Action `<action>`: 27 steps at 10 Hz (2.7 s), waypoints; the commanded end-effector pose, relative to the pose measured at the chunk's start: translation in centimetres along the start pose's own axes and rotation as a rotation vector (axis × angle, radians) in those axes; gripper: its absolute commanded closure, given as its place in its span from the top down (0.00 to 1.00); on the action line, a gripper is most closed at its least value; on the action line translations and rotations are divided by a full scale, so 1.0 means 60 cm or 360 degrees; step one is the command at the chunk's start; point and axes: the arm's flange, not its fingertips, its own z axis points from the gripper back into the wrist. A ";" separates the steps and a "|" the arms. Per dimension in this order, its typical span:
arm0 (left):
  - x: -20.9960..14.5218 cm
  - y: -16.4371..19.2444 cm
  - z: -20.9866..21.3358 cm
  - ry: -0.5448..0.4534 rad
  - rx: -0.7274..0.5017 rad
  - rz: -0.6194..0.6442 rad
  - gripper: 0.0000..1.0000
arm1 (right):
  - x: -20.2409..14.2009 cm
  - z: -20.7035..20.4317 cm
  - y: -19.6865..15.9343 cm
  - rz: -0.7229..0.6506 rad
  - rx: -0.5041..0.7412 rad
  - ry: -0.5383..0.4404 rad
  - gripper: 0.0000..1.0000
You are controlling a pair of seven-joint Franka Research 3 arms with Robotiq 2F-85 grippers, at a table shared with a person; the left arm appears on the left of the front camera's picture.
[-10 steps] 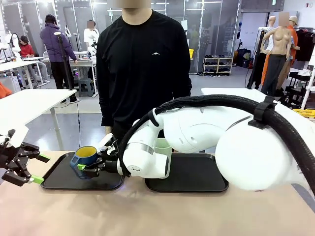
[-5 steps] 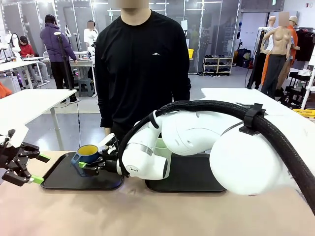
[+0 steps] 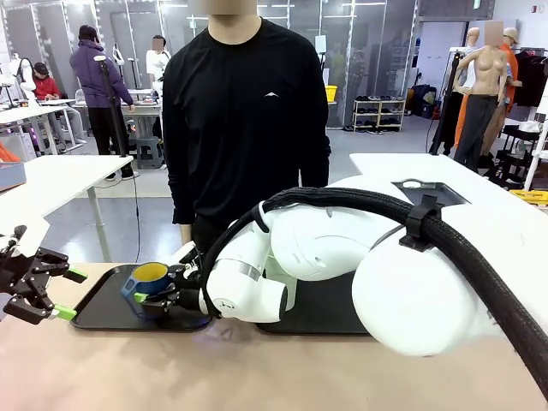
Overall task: Sort and store the cups by type.
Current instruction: Pick up the Handle plastic cup and place it into the empty Flat Tray.
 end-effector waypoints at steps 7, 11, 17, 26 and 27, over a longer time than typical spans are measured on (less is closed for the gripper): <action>-0.001 0.006 0.002 -0.0010 -0.0014 -0.0018 1.00 | -0.007 -0.001 0.008 0.0041 -0.0086 0.0072 0.97; -0.001 0.006 0.002 -0.0010 -0.0014 -0.0018 1.00 | 0.000 0.011 0.017 0.0064 -0.0126 0.0096 1.00; -0.001 0.006 0.002 -0.0010 -0.0014 -0.0018 1.00 | 0.007 0.053 0.037 0.0050 -0.0141 0.0097 1.00; -0.001 0.006 0.002 -0.0010 -0.0014 -0.0018 1.00 | 0.010 0.137 0.062 0.0038 -0.0110 0.0233 1.00; -0.001 0.006 0.002 -0.0010 -0.0014 -0.0018 1.00 | 0.010 0.141 0.061 0.0032 -0.0120 0.0231 1.00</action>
